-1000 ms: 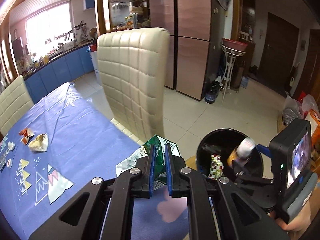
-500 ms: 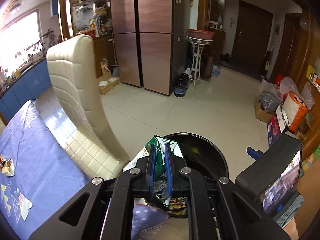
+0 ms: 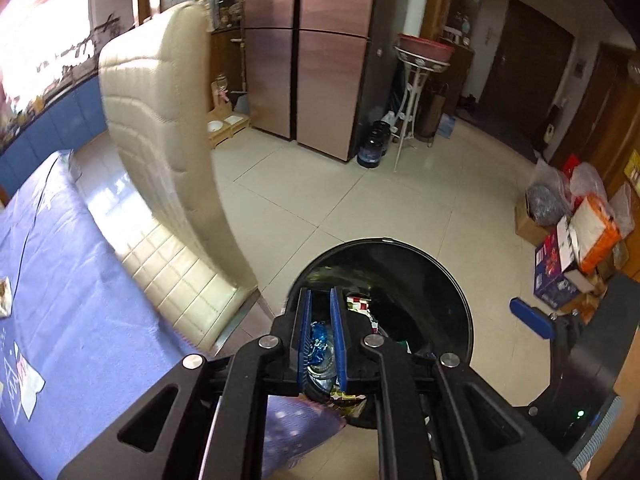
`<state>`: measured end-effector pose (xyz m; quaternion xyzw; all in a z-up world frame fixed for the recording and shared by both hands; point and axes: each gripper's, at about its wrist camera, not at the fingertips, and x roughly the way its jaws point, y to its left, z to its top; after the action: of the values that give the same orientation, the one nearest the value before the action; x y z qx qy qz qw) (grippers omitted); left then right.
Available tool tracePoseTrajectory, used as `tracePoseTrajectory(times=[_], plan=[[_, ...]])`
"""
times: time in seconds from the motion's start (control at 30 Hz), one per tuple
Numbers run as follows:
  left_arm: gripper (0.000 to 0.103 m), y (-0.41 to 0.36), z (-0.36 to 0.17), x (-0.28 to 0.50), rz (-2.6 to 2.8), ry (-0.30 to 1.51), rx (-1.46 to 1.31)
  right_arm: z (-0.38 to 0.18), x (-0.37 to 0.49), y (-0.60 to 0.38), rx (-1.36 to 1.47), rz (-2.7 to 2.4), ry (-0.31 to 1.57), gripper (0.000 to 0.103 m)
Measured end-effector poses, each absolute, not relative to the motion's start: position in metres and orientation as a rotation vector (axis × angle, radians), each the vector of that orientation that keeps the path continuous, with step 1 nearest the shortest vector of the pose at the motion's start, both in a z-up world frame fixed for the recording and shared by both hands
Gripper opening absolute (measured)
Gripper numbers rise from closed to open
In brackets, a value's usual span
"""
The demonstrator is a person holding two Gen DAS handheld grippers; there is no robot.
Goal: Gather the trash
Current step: 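Carry both items over the black bin and open both tools to drop them, then move both tools back over the table, then grasp the blue paper cup with the left tool while the right tool grasps the white bottle cap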
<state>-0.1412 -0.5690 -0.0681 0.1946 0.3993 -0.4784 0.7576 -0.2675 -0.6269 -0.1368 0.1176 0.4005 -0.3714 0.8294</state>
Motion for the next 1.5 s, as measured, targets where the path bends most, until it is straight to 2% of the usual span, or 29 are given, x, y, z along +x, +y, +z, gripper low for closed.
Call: tracePoseTrajectory(times=[0.23, 0.53, 0.77, 0.8, 0.83, 0.87, 0.9, 0.93, 0.97, 1.03, 1.33, 1.5], plan=[[0.011, -0.478, -0.051, -0.063, -0.819, 0.848, 0.327, -0.106, -0.198, -0.571, 0.218, -0.593, 0.797, 0.098], [0.011, -0.308, -0.049, 0.037, -0.581, 0.868, 0.202, -0.066, -0.068, -0.434, 0.095, -0.268, 0.774, 0.098], [0.011, -0.170, -0.056, 0.106, -0.312, 0.872, 0.125, -0.057, 0.019, -0.328, -0.010, -0.099, 0.788, 0.098], [0.014, -0.151, -0.057, 0.113, -0.260, 0.857, 0.120, -0.055, 0.031, -0.313, -0.017, -0.070, 0.789, 0.098], [0.025, -0.130, -0.058, 0.121, -0.214, 0.832, 0.123, -0.054, 0.043, -0.298, -0.024, -0.045, 0.791, 0.098], [0.046, -0.114, -0.060, 0.125, -0.214, 0.810, 0.118, -0.053, 0.053, -0.286, -0.031, -0.029, 0.794, 0.098], [0.062, -0.098, -0.060, 0.129, -0.228, 0.786, 0.101, -0.052, 0.064, -0.274, -0.041, -0.012, 0.797, 0.098], [0.086, -0.076, -0.061, 0.133, -0.251, 0.747, 0.061, -0.052, 0.074, -0.262, -0.050, 0.005, 0.799, 0.098], [0.093, -0.059, -0.059, 0.134, -0.268, 0.712, 0.022, -0.052, 0.087, -0.247, -0.062, 0.023, 0.803, 0.098], [0.095, -0.029, -0.058, 0.141, -0.262, 0.659, -0.007, -0.054, 0.108, -0.226, -0.086, 0.045, 0.815, 0.098], [0.095, 0.058, -0.072, 0.213, -0.066, 0.729, -0.020, -0.082, 0.216, -0.162, -0.079, 0.104, 0.891, 0.098], [0.095, 0.077, -0.089, 0.248, -0.061, 0.780, -0.005, -0.101, 0.257, -0.147, -0.074, 0.101, 0.934, 0.098]])
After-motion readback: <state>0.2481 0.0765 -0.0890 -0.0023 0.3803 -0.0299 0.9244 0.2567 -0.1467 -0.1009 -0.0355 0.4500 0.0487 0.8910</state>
